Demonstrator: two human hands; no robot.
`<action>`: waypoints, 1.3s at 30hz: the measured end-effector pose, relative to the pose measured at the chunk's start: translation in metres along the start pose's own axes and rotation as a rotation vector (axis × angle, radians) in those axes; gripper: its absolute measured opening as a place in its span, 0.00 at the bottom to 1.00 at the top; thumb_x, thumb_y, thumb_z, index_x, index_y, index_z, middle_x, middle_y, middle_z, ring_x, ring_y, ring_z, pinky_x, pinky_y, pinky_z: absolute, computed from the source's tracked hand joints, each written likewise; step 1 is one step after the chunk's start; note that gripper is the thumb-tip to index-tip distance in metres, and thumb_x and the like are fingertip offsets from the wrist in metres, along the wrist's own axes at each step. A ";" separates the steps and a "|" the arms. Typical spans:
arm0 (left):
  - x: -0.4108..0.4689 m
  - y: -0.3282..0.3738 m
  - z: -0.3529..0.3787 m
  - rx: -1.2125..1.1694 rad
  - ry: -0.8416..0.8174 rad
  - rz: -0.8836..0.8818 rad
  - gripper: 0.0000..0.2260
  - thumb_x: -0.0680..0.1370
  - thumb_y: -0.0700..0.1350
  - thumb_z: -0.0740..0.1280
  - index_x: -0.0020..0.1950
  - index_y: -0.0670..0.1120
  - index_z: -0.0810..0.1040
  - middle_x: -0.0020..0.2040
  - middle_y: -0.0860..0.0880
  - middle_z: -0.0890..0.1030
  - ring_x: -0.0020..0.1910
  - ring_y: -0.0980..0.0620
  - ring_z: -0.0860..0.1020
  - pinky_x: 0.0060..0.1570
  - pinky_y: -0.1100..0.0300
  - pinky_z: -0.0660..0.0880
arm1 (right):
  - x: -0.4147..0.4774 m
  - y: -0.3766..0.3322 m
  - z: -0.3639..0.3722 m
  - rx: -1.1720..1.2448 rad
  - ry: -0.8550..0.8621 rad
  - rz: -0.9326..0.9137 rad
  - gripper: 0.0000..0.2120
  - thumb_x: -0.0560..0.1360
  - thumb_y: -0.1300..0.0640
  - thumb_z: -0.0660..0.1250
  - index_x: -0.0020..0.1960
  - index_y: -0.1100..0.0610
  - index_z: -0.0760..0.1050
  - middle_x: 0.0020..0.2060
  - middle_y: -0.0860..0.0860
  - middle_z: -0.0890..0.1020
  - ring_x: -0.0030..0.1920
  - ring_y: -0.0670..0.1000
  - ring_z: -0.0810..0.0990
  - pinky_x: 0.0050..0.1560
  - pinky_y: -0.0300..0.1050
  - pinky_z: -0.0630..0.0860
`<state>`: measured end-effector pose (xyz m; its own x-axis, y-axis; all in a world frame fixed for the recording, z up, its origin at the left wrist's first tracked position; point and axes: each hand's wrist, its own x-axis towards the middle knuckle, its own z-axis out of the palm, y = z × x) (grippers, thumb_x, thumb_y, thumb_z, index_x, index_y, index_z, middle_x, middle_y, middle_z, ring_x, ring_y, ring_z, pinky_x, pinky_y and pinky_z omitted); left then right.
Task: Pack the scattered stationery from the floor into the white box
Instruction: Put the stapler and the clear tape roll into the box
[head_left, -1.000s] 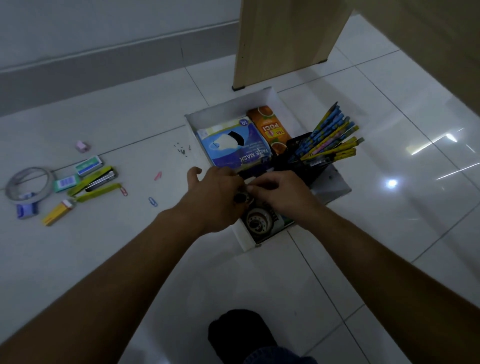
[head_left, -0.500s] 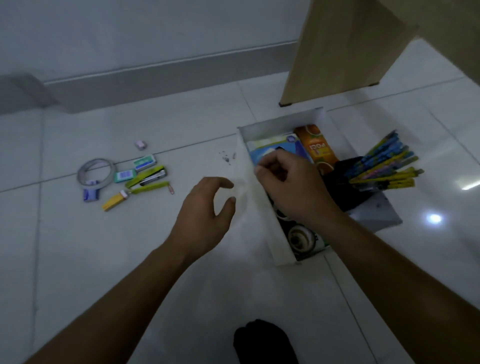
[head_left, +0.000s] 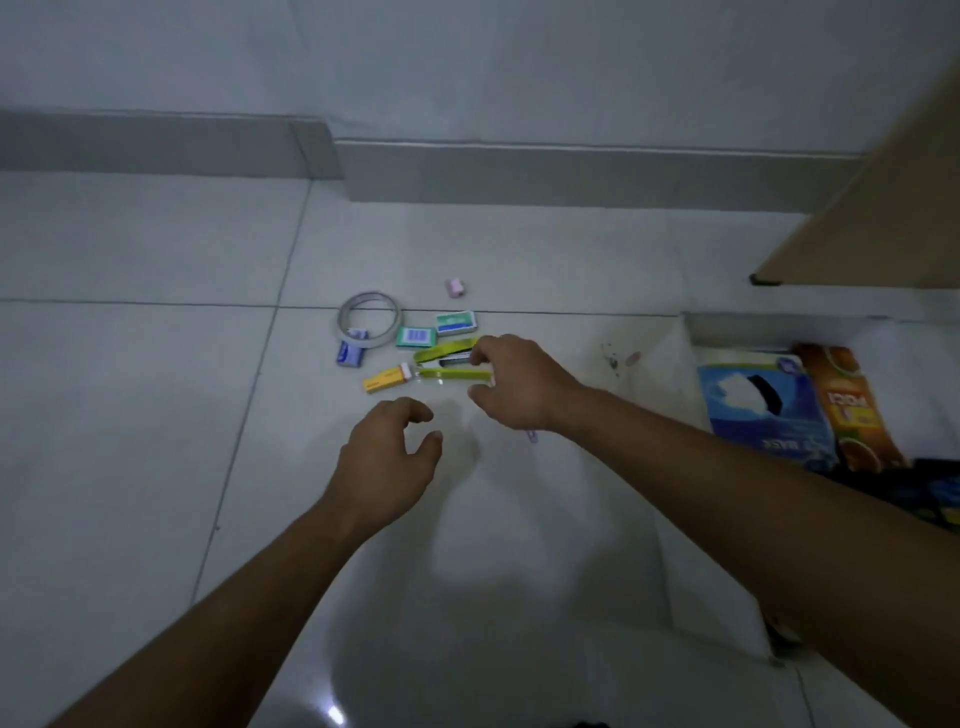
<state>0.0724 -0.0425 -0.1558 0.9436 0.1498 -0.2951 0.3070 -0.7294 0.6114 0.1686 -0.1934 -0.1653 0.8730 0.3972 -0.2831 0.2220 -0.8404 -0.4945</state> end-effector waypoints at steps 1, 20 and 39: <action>0.003 -0.006 -0.002 -0.007 0.010 -0.017 0.14 0.78 0.47 0.66 0.64 0.47 0.75 0.64 0.49 0.76 0.63 0.52 0.73 0.59 0.60 0.68 | 0.014 -0.002 0.007 -0.047 -0.012 -0.008 0.20 0.74 0.54 0.67 0.65 0.56 0.71 0.63 0.57 0.73 0.62 0.58 0.73 0.61 0.50 0.72; 0.125 -0.054 -0.004 0.507 -0.100 -0.059 0.20 0.77 0.45 0.62 0.69 0.47 0.70 0.78 0.50 0.54 0.75 0.41 0.54 0.68 0.44 0.59 | 0.056 0.004 0.054 -0.109 -0.056 0.107 0.27 0.71 0.44 0.68 0.64 0.57 0.69 0.60 0.59 0.69 0.61 0.60 0.71 0.57 0.51 0.74; 0.043 0.028 0.013 -0.203 0.350 0.348 0.11 0.75 0.49 0.71 0.39 0.45 0.73 0.43 0.49 0.78 0.45 0.48 0.77 0.45 0.57 0.74 | -0.078 0.013 -0.043 0.903 0.219 0.383 0.15 0.70 0.45 0.73 0.49 0.55 0.81 0.35 0.48 0.80 0.35 0.47 0.78 0.41 0.49 0.81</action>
<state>0.1199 -0.0652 -0.1605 0.9680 0.1611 0.1924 -0.0469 -0.6371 0.7693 0.1224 -0.2512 -0.1144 0.8974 0.0057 -0.4412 -0.4239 -0.2664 -0.8656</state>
